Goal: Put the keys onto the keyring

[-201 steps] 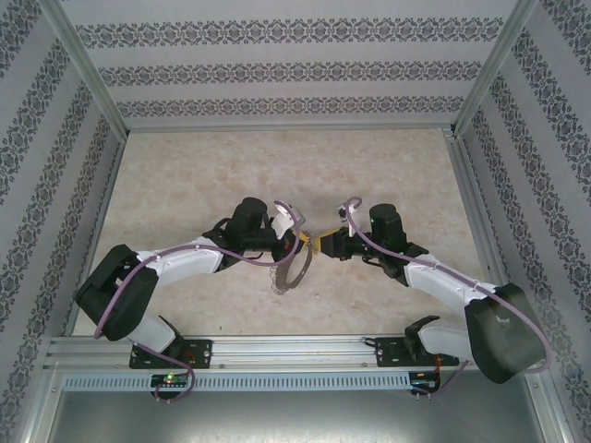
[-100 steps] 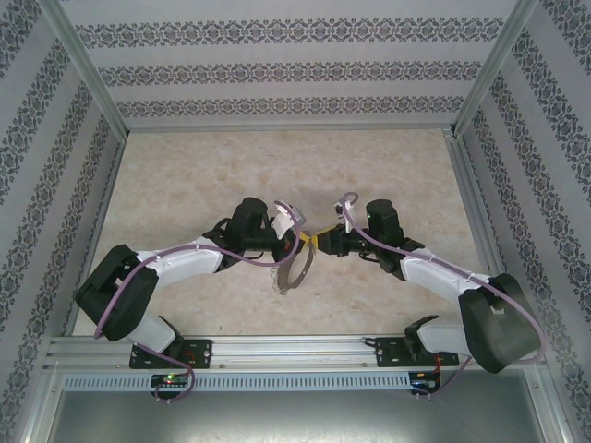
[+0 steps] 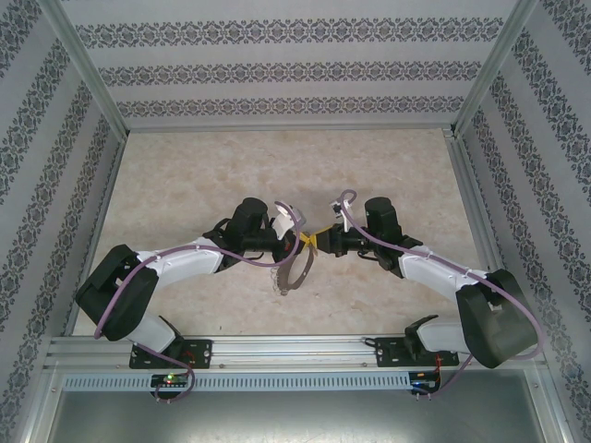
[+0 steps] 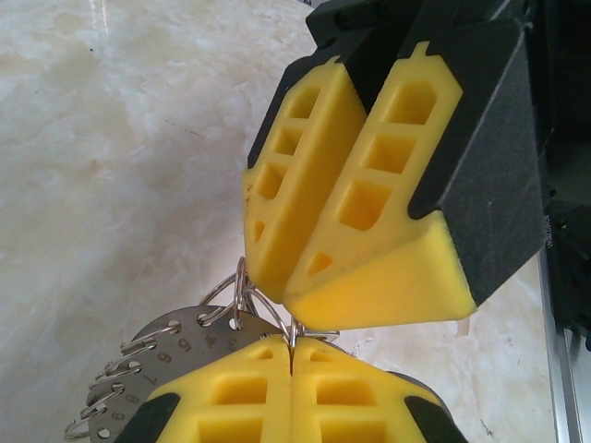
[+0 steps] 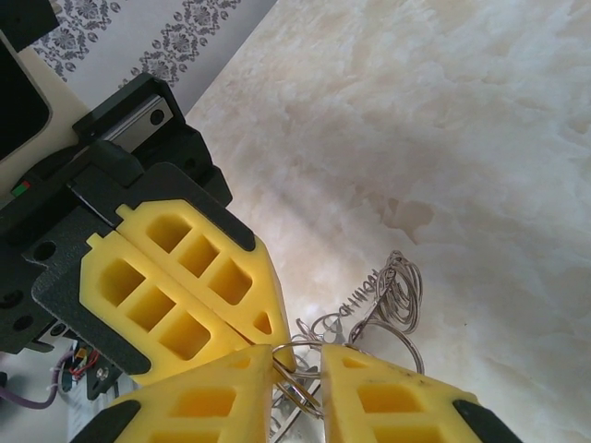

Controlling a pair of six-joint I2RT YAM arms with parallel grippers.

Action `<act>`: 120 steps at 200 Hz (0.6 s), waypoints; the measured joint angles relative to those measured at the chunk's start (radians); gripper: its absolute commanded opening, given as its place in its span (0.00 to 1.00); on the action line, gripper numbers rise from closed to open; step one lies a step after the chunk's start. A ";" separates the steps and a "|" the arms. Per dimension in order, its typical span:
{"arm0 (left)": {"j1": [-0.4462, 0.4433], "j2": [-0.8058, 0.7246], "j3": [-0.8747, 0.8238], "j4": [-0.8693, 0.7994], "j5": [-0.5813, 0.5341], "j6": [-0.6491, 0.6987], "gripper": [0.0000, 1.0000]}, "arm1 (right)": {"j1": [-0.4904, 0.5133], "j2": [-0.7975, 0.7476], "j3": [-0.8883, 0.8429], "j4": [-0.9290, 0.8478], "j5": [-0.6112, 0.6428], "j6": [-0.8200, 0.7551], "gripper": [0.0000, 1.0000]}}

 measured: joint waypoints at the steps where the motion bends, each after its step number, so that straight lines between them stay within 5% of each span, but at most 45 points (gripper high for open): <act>1: 0.000 0.000 0.000 0.000 0.000 0.000 0.00 | 0.000 0.000 0.000 0.000 0.000 0.000 0.21; 79: 0.000 0.000 -0.005 0.000 0.002 -0.001 0.00 | 0.006 0.000 -0.004 0.000 -0.019 0.000 0.25; 120: 0.001 0.000 -0.009 0.000 0.018 -0.003 0.00 | 0.013 0.000 -0.015 0.000 -0.023 -0.003 0.15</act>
